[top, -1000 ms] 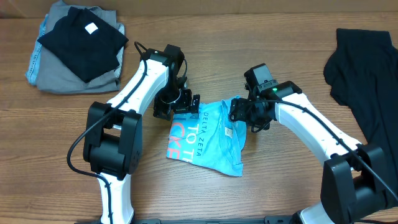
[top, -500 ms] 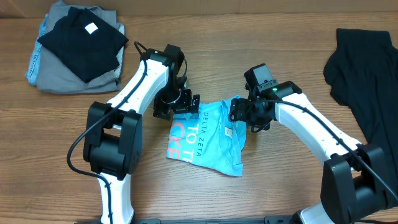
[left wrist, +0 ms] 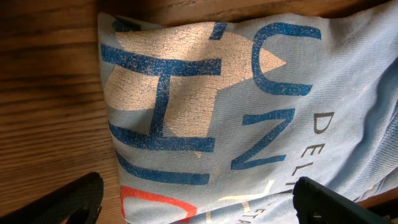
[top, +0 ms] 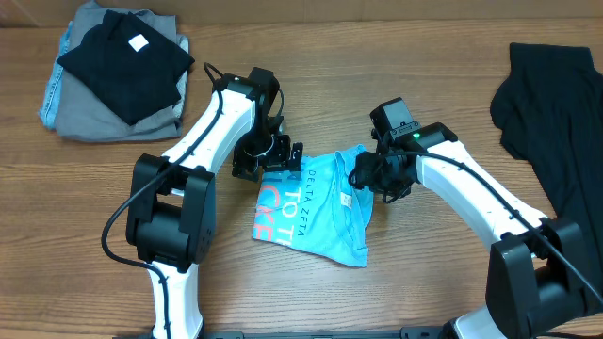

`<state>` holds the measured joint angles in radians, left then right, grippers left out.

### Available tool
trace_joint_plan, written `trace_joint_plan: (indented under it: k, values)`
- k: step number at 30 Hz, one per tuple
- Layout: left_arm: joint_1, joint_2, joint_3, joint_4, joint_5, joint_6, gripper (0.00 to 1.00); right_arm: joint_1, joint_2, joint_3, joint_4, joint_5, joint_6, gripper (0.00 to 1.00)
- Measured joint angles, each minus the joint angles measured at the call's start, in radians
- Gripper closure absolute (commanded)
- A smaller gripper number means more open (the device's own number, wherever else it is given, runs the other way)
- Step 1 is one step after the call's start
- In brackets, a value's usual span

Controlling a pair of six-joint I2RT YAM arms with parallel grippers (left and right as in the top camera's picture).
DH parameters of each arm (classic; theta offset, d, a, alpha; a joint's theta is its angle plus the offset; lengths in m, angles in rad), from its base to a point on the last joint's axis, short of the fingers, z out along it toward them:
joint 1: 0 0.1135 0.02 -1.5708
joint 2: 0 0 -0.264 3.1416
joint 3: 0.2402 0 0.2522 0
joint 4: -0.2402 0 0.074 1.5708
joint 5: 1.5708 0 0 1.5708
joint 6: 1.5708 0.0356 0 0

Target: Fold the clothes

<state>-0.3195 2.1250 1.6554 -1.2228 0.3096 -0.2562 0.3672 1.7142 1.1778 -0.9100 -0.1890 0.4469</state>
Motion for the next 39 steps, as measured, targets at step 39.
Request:
trace_joint_plan:
  k: [39]
  values:
    - [0.0,0.0,0.0,0.0,0.0,0.0,0.0,0.088,0.086,-0.056,0.14,0.04,-0.029,0.71]
